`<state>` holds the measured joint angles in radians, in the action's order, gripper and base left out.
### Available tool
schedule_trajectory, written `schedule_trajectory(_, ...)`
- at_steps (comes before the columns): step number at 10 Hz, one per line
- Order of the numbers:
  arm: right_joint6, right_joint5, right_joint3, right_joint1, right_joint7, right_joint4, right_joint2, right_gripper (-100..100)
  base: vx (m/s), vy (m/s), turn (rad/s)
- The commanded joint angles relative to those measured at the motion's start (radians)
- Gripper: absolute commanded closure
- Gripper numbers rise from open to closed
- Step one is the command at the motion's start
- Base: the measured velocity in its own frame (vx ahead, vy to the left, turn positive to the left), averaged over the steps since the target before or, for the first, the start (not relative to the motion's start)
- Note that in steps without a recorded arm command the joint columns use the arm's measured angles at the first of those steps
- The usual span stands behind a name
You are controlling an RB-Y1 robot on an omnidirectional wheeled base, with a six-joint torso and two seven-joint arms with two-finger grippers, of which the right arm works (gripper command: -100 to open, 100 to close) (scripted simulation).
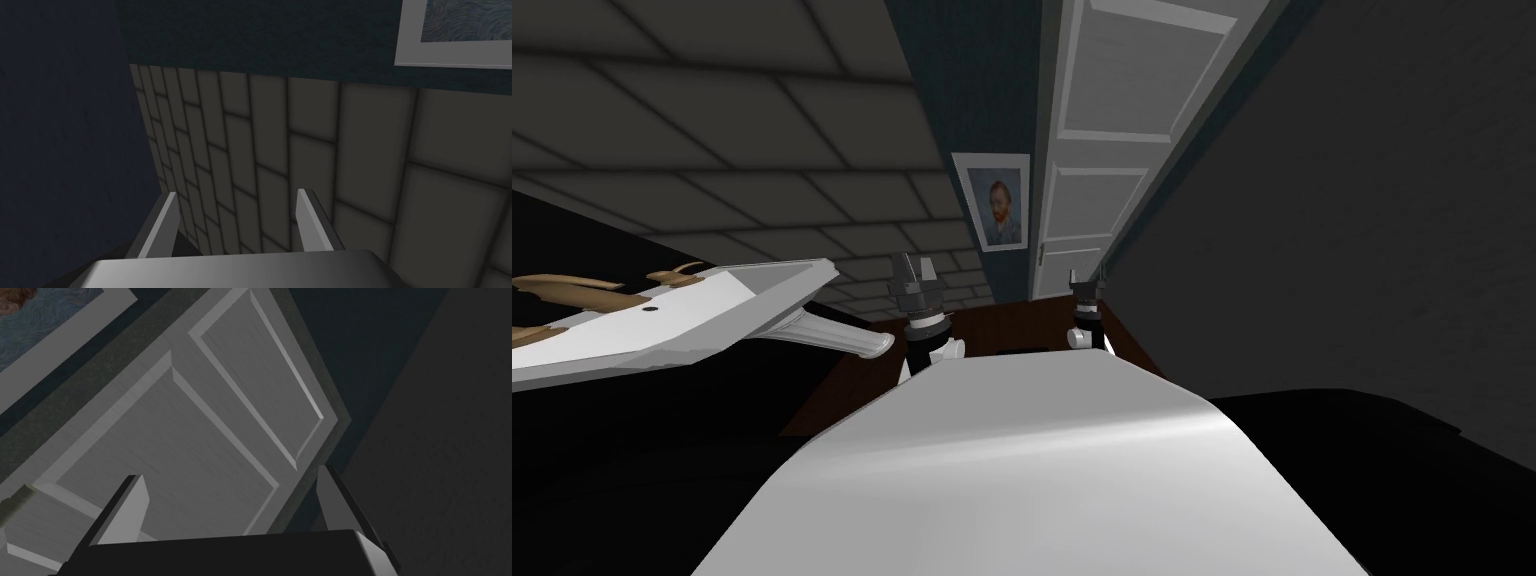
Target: Pull the door open
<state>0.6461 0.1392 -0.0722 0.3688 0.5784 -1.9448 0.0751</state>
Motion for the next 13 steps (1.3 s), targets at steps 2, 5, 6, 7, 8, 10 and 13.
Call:
schedule_trajectory(2, 0.010, 0.005, 0.000, -0.020, 0.074, 0.071, 0.016, -100, 0.107, -0.002, 0.040)
schedule_trajectory(5, 0.021, 0.011, -0.003, -0.042, 0.158, 0.155, 0.032, -100, 0.099, 0.001, 0.041)
schedule_trajectory(6, 0.025, 0.012, -0.004, -0.050, 0.186, 0.183, 0.037, -100, 0.088, -0.009, 0.050)
schedule_trajectory(7, 0.028, 0.014, -0.005, -0.057, 0.215, 0.212, 0.042, -100, 0.104, -0.001, 0.041)
schedule_trajectory(8, 0.032, 0.016, -0.006, -0.065, 0.244, 0.241, 0.047, -100, 0.106, 0.006, 0.040)
schedule_trajectory(10, 0.040, 0.019, -0.008, -0.080, 0.299, 0.296, 0.057, -100, 0.095, -0.008, 0.039)
schedule_trajectory(13, 0.052, 0.025, -0.011, -0.103, 0.385, 0.385, 0.072, -100, 0.102, -0.009, 0.044)
